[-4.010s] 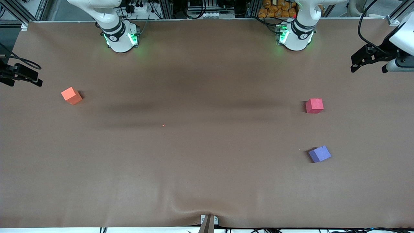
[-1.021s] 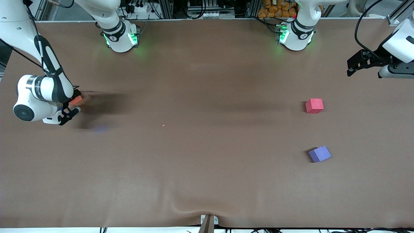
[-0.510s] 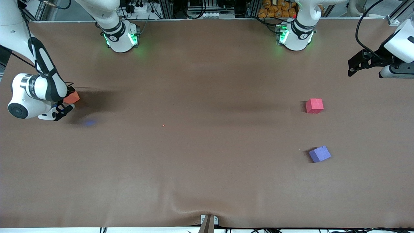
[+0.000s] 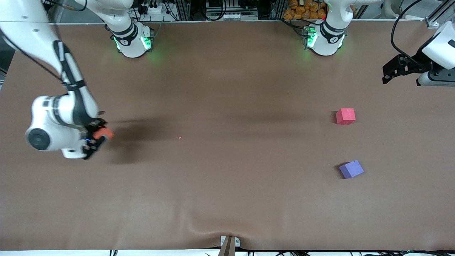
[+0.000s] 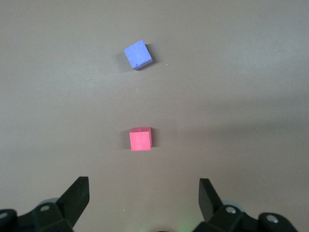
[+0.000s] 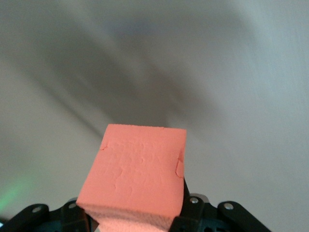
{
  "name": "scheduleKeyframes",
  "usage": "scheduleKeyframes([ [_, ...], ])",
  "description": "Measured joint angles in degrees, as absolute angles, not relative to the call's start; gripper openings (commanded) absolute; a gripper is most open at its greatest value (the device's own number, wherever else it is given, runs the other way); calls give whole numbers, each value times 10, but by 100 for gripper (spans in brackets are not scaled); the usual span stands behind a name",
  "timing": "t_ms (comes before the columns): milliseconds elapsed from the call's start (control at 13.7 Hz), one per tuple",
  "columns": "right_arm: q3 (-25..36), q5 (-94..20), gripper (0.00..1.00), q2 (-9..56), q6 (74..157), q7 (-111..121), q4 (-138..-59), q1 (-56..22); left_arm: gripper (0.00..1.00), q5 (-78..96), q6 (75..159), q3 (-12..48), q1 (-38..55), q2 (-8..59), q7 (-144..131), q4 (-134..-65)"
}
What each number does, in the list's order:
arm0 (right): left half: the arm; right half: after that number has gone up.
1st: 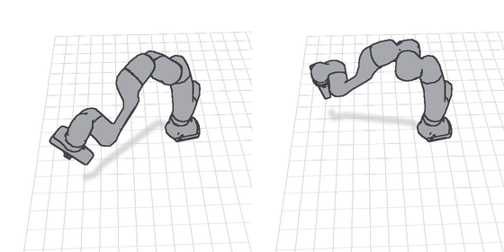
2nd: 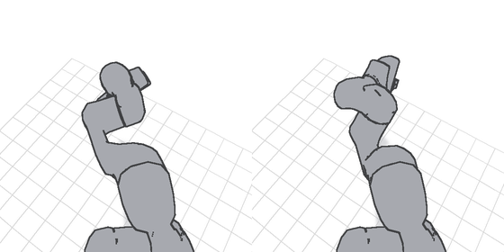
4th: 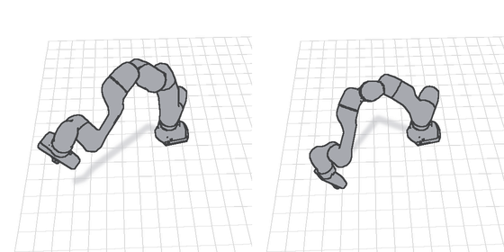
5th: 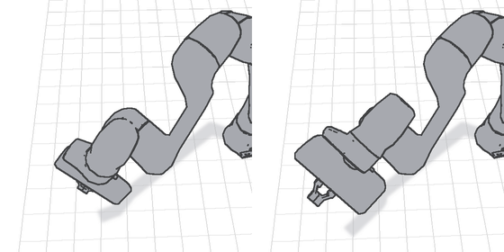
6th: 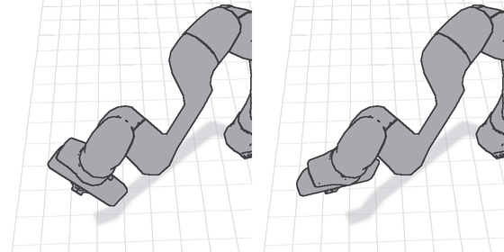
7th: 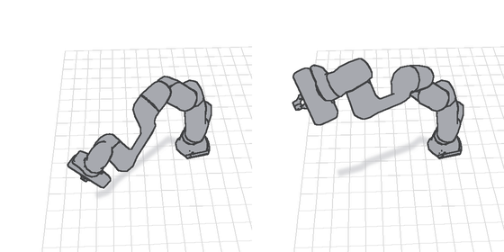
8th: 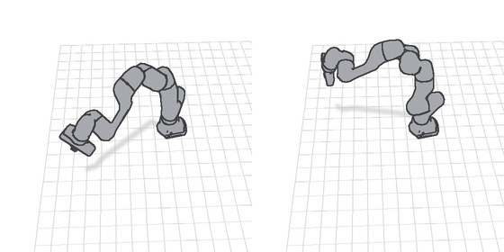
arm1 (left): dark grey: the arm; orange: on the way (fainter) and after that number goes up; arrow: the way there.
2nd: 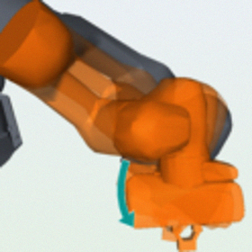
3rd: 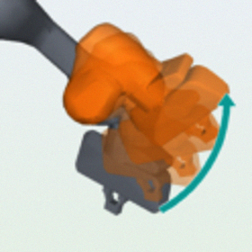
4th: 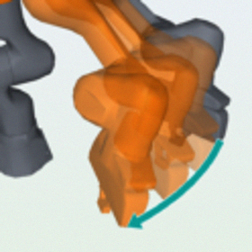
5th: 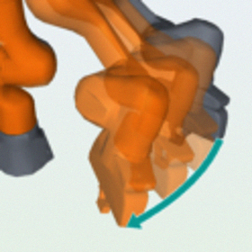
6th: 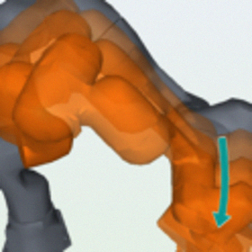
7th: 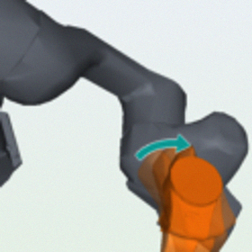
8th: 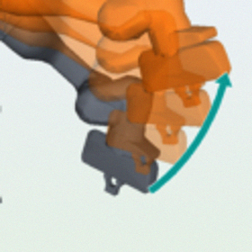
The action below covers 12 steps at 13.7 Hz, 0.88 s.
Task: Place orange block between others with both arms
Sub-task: 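Carry the orange cube toward the table middle while the left gripper approaches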
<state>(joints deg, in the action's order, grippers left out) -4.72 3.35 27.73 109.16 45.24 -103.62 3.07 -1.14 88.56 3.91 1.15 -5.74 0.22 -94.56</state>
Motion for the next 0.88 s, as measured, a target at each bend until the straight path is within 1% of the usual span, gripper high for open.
scheduleKeyframes([
  [219, -48, -28, 0, 311, 1059, 332, -982, -63, 100, -11, 886, 39, 12, -55, 2, -946],
  [438, -47, -72, 0, 348, 1059, 212, -944, -117, 100, -11, 887, 39, 12, -51, 2, -946],
  [656, -47, -117, 0, 362, 1058, 93, -921, -170, 100, -11, 888, 39, 12, -45, 2, -946],
  [875, -48, -145, 0, 373, 1057, -51, -888, -251, 100, -8, 903, 42, 16, -37, -7, -945],
])
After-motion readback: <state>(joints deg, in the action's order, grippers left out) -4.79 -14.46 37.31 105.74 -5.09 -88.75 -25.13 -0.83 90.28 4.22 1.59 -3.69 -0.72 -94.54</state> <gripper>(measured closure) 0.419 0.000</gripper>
